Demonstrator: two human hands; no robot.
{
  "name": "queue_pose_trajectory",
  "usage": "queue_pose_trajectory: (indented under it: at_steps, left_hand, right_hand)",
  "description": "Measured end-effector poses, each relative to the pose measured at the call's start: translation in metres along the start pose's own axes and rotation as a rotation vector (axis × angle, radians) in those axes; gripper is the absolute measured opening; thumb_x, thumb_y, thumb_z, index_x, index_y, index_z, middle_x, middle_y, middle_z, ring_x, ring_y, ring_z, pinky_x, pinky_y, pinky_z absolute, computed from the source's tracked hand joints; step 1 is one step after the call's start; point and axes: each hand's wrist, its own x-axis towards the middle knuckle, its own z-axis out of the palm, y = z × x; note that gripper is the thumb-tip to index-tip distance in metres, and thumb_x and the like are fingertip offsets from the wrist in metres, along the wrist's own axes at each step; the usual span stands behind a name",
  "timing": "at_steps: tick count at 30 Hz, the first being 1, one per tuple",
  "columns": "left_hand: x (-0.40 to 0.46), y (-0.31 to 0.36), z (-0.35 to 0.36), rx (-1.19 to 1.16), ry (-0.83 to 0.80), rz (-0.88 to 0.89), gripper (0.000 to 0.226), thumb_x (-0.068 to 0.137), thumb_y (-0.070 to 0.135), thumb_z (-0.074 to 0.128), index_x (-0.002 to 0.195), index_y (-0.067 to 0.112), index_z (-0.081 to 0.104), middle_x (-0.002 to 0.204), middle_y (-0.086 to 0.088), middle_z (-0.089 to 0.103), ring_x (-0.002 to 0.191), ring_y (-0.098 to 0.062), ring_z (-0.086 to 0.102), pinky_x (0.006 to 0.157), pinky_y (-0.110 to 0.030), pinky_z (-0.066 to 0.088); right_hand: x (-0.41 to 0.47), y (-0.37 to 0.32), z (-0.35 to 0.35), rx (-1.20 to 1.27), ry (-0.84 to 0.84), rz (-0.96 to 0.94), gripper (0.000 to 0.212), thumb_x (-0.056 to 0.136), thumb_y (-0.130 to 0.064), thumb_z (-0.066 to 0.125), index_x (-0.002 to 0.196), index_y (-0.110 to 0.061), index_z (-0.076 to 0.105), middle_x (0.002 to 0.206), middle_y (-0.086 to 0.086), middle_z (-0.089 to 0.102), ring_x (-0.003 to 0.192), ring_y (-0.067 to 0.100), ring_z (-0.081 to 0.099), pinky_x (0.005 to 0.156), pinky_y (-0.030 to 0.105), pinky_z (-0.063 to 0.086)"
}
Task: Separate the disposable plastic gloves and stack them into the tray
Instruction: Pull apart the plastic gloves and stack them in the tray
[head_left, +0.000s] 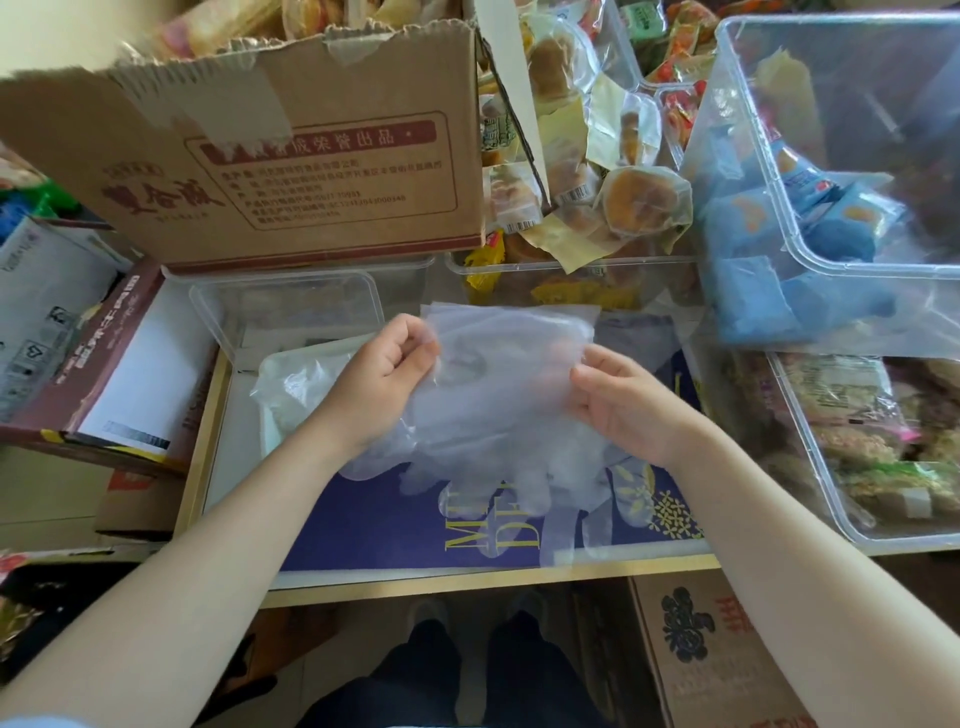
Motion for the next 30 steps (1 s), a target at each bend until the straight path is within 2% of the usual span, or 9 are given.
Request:
queue_pose_trajectory:
  at_steps: [2, 5, 8, 12, 14, 18, 22, 27, 30]
  left_hand:
    - [0.000, 0.001, 0.000, -0.024, 0.010, -0.004, 0.020, 0.099, 0.013, 0.041, 0.082, 0.021, 0.048, 0.061, 0.018, 0.049, 0.061, 0.000, 0.040, 0.063, -0.013, 0.036]
    - [0.000, 0.006, -0.002, -0.060, 0.009, -0.010, 0.018, 0.100, 0.016, 0.039, 0.084, 0.019, 0.047, 0.065, 0.013, 0.044, 0.059, 0.000, 0.038, 0.060, -0.012, 0.035]
    - [0.001, 0.007, -0.009, -0.038, -0.016, -0.028, 0.021, 0.101, 0.015, 0.038, 0.083, 0.019, 0.048, 0.066, 0.011, 0.045, 0.060, -0.002, 0.039, 0.059, -0.016, 0.035]
    - [0.004, -0.002, -0.015, 0.078, 0.067, -0.094, 0.029, 0.101, 0.014, 0.038, 0.075, 0.019, 0.049, 0.067, 0.003, 0.044, 0.063, -0.010, 0.039, 0.064, -0.028, 0.034]
    - [0.005, -0.006, -0.014, 0.092, 0.129, -0.147, 0.030, 0.100, 0.016, 0.038, 0.073, 0.019, 0.050, 0.068, 0.001, 0.051, 0.065, -0.014, 0.046, 0.069, -0.031, 0.037]
    - [0.000, -0.014, -0.007, 0.148, 0.078, -0.275, 0.021, 0.096, 0.037, 0.046, 0.089, 0.020, 0.057, 0.095, -0.002, 0.066, 0.091, -0.018, 0.061, 0.086, -0.036, 0.044]
    - [-0.003, -0.024, -0.010, 0.126, 0.084, -0.260, 0.014, 0.093, 0.027, 0.056, 0.086, 0.015, 0.058, 0.094, -0.013, 0.069, 0.090, -0.032, 0.064, 0.087, -0.050, 0.047]
    - [-0.001, -0.020, -0.016, -0.061, 0.084, -0.272, 0.019, 0.097, 0.020, 0.048, 0.080, 0.019, 0.053, 0.075, -0.009, 0.053, 0.067, -0.020, 0.050, 0.060, -0.033, 0.045]
    - [-0.001, -0.024, -0.015, -0.144, -0.044, -0.356, 0.018, 0.098, 0.020, 0.048, 0.084, 0.016, 0.058, 0.077, -0.006, 0.059, 0.072, -0.019, 0.056, 0.065, -0.032, 0.047]
  right_hand:
    - [0.002, 0.009, 0.008, -0.045, 0.009, 0.061, 0.050, 0.064, -0.045, 0.081, 0.101, -0.013, 0.068, 0.097, 0.003, 0.072, 0.090, 0.015, 0.067, 0.078, 0.025, 0.053]
    - [0.005, 0.012, 0.017, -0.099, 0.022, 0.139, 0.026, 0.079, -0.030, 0.070, 0.096, -0.010, 0.066, 0.091, 0.000, 0.072, 0.084, 0.013, 0.068, 0.077, 0.026, 0.053]
    - [0.006, 0.010, 0.018, -0.116, 0.061, 0.135, 0.023, 0.077, -0.024, 0.073, 0.094, -0.008, 0.069, 0.090, 0.007, 0.071, 0.080, 0.019, 0.068, 0.079, 0.033, 0.055]
    - [0.006, 0.002, 0.024, -0.337, 0.101, 0.038, 0.004, 0.083, -0.011, 0.062, 0.085, -0.009, 0.066, 0.072, -0.002, 0.069, 0.065, 0.009, 0.065, 0.064, 0.020, 0.054]
    - [0.008, 0.002, 0.028, -0.428, 0.153, 0.006, 0.008, 0.086, -0.004, 0.061, 0.083, -0.010, 0.064, 0.070, -0.001, 0.067, 0.061, 0.009, 0.062, 0.061, 0.019, 0.052]
    - [0.014, 0.005, 0.036, -0.368, 0.289, -0.010, 0.016, 0.087, 0.000, 0.060, 0.078, -0.013, 0.062, 0.061, -0.007, 0.064, 0.053, 0.003, 0.059, 0.053, 0.016, 0.049]
    - [0.013, 0.011, 0.038, -0.273, 0.298, 0.001, 0.015, 0.086, 0.000, 0.061, 0.078, -0.013, 0.061, 0.061, -0.005, 0.062, 0.053, 0.006, 0.057, 0.051, 0.018, 0.048]
    - [0.005, 0.013, 0.035, -0.077, 0.088, 0.180, 0.018, 0.076, -0.007, 0.069, 0.093, -0.011, 0.064, 0.075, -0.003, 0.070, 0.067, 0.008, 0.067, 0.058, 0.019, 0.052]
    - [0.004, 0.019, 0.031, -0.103, 0.157, 0.275, 0.013, 0.076, -0.025, 0.068, 0.082, -0.015, 0.064, 0.068, -0.005, 0.067, 0.060, 0.006, 0.063, 0.057, 0.018, 0.048]
